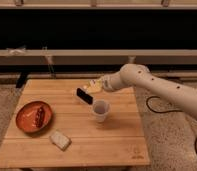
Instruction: Place the eraser in the ceramic cup
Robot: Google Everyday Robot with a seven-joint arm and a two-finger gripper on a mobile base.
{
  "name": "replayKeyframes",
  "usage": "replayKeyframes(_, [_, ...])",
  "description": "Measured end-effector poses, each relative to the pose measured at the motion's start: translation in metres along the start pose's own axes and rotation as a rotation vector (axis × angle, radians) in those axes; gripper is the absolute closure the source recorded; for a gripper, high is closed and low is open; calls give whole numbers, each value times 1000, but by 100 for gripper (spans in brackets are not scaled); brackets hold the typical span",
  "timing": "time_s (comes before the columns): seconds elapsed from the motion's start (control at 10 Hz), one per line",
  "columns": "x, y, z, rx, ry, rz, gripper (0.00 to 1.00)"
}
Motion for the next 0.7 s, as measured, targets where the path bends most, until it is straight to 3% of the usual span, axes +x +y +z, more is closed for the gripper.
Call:
replayKeyframes(0.3, [2,7,3,20,8,-30,20])
replayKeyframes(0.7, [-8,27,39,109,42,-136,20])
